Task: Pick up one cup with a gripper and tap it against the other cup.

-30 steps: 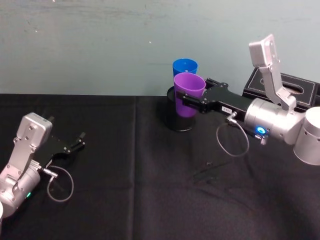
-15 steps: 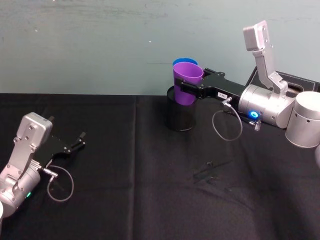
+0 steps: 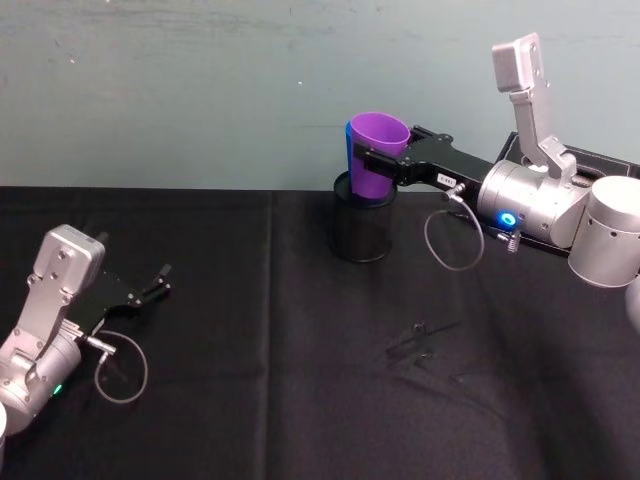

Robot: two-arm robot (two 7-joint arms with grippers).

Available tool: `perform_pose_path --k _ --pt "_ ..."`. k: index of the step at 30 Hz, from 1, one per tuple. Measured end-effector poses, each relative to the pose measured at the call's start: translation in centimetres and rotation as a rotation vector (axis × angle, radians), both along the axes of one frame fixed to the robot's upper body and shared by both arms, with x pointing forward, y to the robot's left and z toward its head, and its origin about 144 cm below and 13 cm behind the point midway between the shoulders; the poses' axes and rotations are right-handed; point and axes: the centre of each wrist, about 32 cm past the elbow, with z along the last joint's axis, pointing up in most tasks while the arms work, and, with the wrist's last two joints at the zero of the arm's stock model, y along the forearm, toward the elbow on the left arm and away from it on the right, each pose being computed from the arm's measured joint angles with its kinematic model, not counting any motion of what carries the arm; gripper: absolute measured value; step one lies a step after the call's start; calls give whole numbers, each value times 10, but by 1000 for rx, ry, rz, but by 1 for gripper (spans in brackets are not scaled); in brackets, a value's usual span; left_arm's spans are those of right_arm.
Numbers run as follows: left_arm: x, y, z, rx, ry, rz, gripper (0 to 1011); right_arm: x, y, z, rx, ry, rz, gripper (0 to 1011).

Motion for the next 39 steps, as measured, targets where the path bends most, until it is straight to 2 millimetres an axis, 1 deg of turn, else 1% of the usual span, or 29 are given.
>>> perform_pose_path --k 7,18,39 --pt "0 0 0 0 0 0 1011 2 -1 1 -4 0 -8 729" --pt "0 0 0 0 0 0 1012 12 0 6 -24 -13 -11 729" --pt "0 0 0 0 0 0 1012 16 5 7 -44 -24 -12 729"
